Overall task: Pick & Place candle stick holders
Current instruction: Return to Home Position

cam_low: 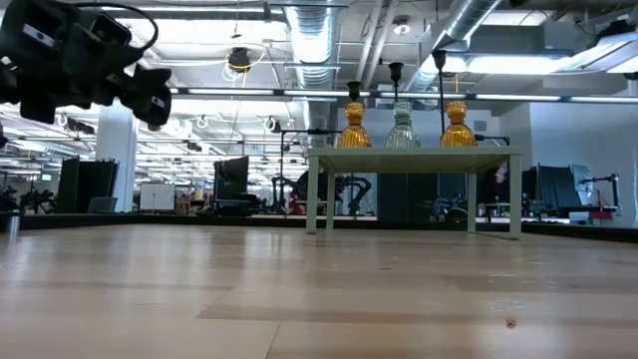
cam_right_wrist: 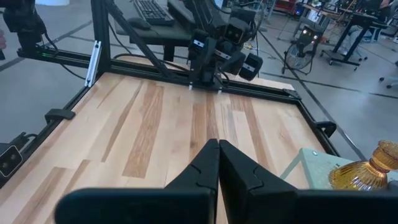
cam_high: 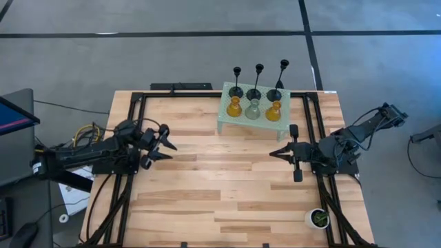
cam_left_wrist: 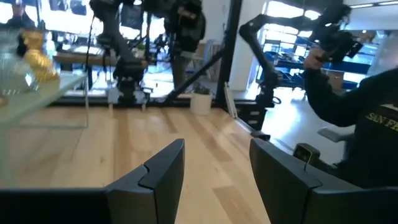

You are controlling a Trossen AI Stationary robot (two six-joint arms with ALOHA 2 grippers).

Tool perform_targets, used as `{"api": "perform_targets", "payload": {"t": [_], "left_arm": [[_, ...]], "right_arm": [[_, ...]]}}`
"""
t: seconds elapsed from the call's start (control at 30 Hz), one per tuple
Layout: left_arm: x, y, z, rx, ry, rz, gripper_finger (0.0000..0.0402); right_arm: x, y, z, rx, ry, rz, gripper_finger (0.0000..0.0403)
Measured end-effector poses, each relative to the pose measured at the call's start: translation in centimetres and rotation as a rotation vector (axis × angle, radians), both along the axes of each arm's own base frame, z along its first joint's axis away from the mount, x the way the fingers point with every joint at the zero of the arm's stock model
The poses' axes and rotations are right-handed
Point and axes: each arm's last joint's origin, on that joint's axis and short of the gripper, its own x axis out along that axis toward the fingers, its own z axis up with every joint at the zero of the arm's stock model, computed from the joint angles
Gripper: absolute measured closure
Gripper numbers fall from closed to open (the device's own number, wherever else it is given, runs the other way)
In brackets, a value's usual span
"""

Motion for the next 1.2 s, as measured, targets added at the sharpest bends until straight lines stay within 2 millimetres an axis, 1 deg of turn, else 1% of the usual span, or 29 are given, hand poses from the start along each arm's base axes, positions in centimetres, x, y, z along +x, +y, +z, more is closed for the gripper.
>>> {"api": "perform_targets", "payload": {"t": [0.13, 0.3, 0.4, 0.53, 0.63, 0.73, 0.83, 1.03, 1.2], "left_arm": [[0.1, -0.4, 0.4, 0.010, -0.043, -0.011, 0.0220], [0.2, -0.8, 1.0, -0.040, -0.050, -0.001, 0.0220], [0.2, -0.9, 1.9, -0.060, -0.043, -0.058, 0.0220], [-0.1, -1.0, 3.6, -0.016, -0.047, -0.172, 0.0220], [-0.3, -0.9, 4.3, 0.015, -0.056, -0.216, 0.0220], [-0.6, -0.8, 4.3, 0.042, -0.074, -0.198, 0.0220], [-0.9, -0.7, 3.7, 0.078, -0.083, -0.163, 0.0220], [-1.4, -0.9, 2.6, 0.032, -0.058, -0.072, 0.0220], [-1.4, -1.6, 2.5, 0.009, -0.065, -0.071, 0.0220]], "right_arm": [[0.0, 0.0, -0.1, -0.006, 0.012, 0.000, 0.0403], [-0.1, -0.1, -0.3, -0.008, 0.031, -0.003, 0.0403], [-0.1, -0.1, -0.3, -0.010, 0.034, -0.003, 0.0403], [-0.2, -0.1, -0.4, -0.014, 0.042, -0.003, 0.0403], [-0.2, -0.1, -0.4, -0.014, 0.042, -0.003, 0.0403], [-0.1, -0.1, -0.4, -0.014, 0.043, -0.003, 0.0403], [-0.1, -0.1, -0.4, -0.007, 0.042, -0.005, 0.0403], [-0.2, -0.1, -0.5, -0.004, 0.052, -0.006, 0.0403], [-0.2, -0.1, -0.5, -0.016, 0.053, -0.001, 0.0403]]}}
